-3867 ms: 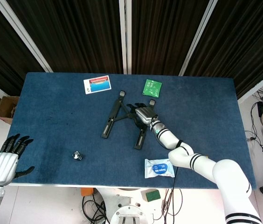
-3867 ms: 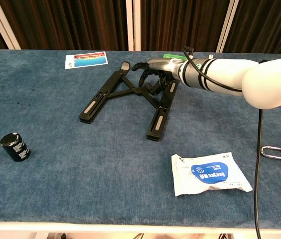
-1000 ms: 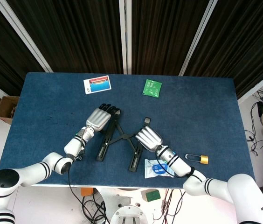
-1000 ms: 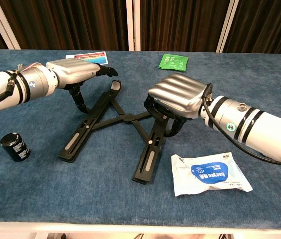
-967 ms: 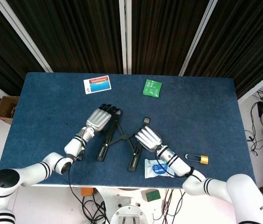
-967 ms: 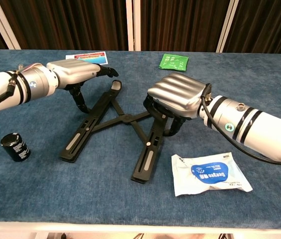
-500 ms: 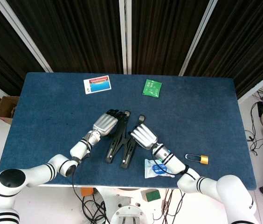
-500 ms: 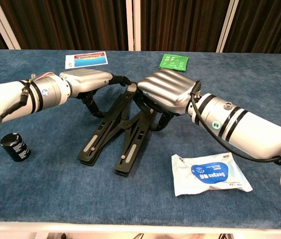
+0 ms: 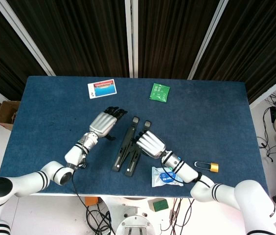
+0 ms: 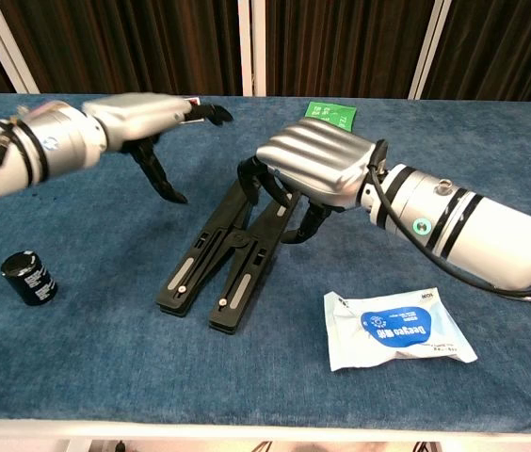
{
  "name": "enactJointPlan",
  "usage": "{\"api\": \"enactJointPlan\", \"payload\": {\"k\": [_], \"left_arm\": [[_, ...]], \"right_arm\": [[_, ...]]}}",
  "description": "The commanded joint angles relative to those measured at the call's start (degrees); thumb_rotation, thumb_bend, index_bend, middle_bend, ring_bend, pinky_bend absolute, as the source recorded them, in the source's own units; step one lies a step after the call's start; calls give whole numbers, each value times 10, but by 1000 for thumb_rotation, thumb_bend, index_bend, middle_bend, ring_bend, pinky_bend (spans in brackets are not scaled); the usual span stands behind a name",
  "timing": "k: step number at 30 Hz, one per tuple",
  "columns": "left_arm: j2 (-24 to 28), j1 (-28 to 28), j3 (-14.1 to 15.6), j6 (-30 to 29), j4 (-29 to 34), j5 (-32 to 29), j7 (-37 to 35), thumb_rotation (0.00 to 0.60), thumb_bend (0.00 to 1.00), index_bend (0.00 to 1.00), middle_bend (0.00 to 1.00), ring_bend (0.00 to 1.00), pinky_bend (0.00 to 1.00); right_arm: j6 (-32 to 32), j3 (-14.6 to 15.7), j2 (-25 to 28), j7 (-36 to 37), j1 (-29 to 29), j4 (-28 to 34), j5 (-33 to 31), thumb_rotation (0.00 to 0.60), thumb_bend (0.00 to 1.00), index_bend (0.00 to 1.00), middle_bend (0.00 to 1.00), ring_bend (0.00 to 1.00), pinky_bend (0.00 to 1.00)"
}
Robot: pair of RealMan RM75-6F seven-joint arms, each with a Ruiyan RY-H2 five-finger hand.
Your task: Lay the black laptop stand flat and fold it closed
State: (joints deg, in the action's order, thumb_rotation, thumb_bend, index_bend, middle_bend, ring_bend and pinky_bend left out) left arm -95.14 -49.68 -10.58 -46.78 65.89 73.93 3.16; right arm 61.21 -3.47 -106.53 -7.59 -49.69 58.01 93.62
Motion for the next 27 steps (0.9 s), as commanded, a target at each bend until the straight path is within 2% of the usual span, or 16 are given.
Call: {"api": "enactJointPlan", "payload": {"k": [1, 3, 6, 7, 14, 25, 27], "left_arm": [[63, 37, -1, -47, 66, -2, 6, 600, 91, 73, 76, 36, 95], [87, 50, 1, -61, 92, -3, 12, 600, 91, 73, 76, 36, 95], [112, 63, 6, -73, 119, -8, 25, 600, 91, 73, 76, 37, 94], [118, 66, 7, -74, 126, -10, 28, 600, 91, 73, 76, 36, 93], [137, 79, 13, -77, 152, -27, 40, 600, 91, 73, 76, 36, 93], [140, 84, 12, -78, 148, -31, 27, 600, 92, 73, 66, 36, 93], [140, 84, 12, -78, 146, -30, 24, 600, 91, 73, 66, 36, 93]], "right_arm": [[-95, -14, 101, -59, -31, 142, -34, 600, 31, 178, 450, 338, 445], [-162, -27, 133, -91, -52, 188, -74, 600, 31, 43, 300, 182, 279], [-238, -43, 161, -126, -82, 224, -127, 600, 30, 0, 168, 31, 132], [-250, -47, 163, -136, -89, 226, -139, 600, 30, 0, 155, 13, 116], [-298, -52, 127, -163, -126, 184, -197, 600, 30, 0, 144, 0, 100], [-315, -40, 63, -162, -159, 102, -200, 600, 29, 0, 159, 0, 100], [-312, -41, 54, -157, -162, 88, -197, 600, 59, 19, 182, 1, 100]]}}
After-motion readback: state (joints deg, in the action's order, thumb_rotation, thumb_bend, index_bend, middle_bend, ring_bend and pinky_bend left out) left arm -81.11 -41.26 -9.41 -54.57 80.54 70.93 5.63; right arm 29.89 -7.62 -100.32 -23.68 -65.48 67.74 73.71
